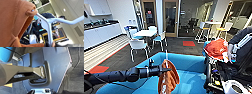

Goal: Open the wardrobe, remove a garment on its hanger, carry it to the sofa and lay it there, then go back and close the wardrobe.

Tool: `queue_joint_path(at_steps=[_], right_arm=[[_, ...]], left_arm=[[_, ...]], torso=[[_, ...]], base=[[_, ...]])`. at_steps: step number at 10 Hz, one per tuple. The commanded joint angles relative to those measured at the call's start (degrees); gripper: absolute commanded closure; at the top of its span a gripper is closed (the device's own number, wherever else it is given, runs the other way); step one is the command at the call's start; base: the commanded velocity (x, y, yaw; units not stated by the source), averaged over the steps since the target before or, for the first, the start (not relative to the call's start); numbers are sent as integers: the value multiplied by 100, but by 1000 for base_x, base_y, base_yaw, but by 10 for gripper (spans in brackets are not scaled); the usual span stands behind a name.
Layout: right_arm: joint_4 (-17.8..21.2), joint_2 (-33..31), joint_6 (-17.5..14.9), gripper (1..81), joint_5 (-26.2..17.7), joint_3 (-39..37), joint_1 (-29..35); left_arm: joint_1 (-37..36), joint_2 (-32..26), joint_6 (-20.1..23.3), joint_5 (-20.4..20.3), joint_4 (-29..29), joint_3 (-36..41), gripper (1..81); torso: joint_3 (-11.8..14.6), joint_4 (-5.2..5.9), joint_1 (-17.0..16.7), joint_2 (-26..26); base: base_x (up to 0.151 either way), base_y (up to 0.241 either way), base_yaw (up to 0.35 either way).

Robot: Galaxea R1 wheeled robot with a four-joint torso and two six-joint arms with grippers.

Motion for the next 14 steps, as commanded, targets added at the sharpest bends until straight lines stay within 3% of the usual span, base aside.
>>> queue_joint_path(at_steps=[1,2,8,10,14], right_arm=[[-53,-41,-6,10,-280,20,47],[-36,-40,-5,10,-280,20,65],[8,-22,12,10,-280,-6,134],[8,12,12,10,-289,-6,179],[8,100,12,10,-342,-50,276]], left_arm=[[-956,-19,52,-687,102,89,811],[-1053,42,-1,-925,75,-148,811],[-1826,561,-783,-908,75,-1476,811],[-2064,1025,-879,-908,49,-1835,811],[-2583,2026,-1547,-1039,49,-2765,811]], torso=[[-170,0,0,0],[-129,0,-2,0],[-271,0,6,5],[-271,0,6,5],[-276,0,6,7]], base=[[0,0,0],[0,0,0],[0,0,0],[0,0,0],[0,0,0]])
